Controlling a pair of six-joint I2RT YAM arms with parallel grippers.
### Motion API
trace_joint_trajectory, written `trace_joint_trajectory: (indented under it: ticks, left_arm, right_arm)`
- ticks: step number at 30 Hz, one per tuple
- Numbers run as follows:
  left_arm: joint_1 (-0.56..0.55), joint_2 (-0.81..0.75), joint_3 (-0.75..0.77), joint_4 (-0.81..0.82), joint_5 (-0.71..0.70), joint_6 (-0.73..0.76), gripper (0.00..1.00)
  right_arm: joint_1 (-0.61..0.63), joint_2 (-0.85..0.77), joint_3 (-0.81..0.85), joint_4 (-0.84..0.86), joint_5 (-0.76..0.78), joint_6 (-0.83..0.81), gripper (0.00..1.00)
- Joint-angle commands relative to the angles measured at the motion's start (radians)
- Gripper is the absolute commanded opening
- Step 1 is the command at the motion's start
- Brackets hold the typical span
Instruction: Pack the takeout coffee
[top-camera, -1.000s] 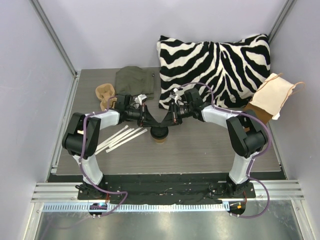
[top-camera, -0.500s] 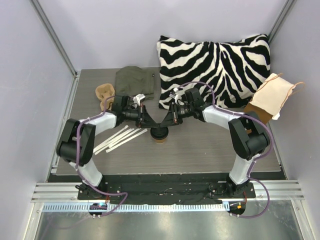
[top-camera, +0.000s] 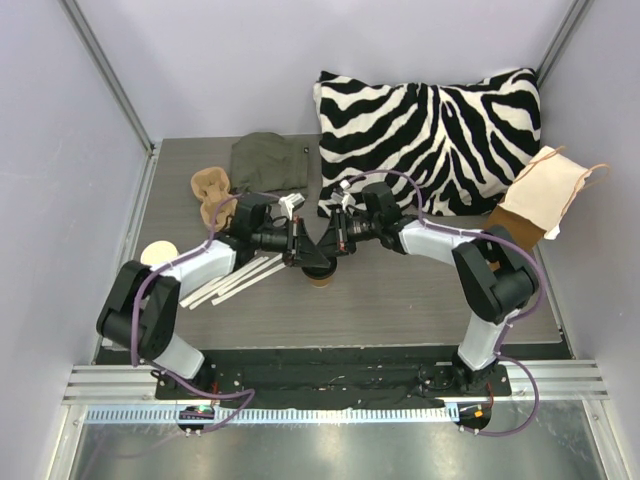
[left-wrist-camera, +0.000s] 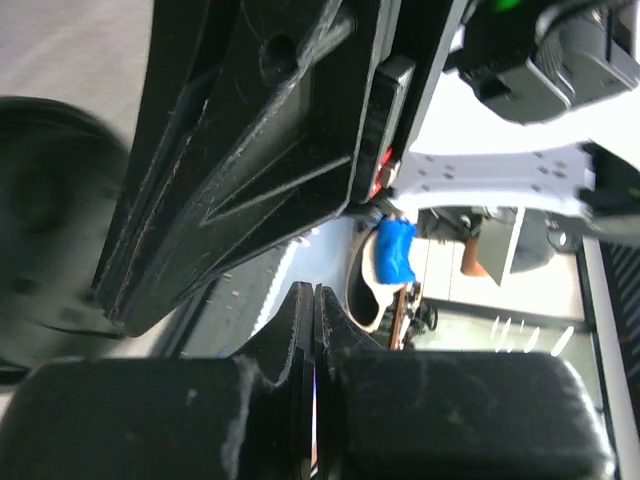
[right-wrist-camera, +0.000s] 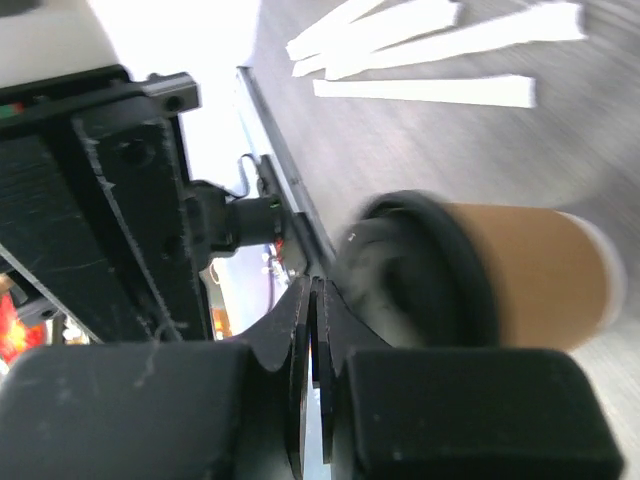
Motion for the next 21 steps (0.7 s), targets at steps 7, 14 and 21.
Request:
trace_joint_trajectory:
  ticks: [7,14,21]
  left_arm:
    - [0.019,0.171,0.006,-0.218,-0.197,0.160,0.00]
    - [0.055,0.223,-0.005,-0.298,-0.260,0.200,0.00]
    - [0.068,0.246,0.003,-0.235,-0.162,0.181,0.00]
  right_arm:
    - [-0.007,0.111,-0.044,0.062,0.037,-0.003,0.09]
    - [-0.017,0.125,-0.044,0.044,0.042,-0.023,0.08]
    - [-0.015,0.093,-0.046,0.045,0.024,-0.032,0.09]
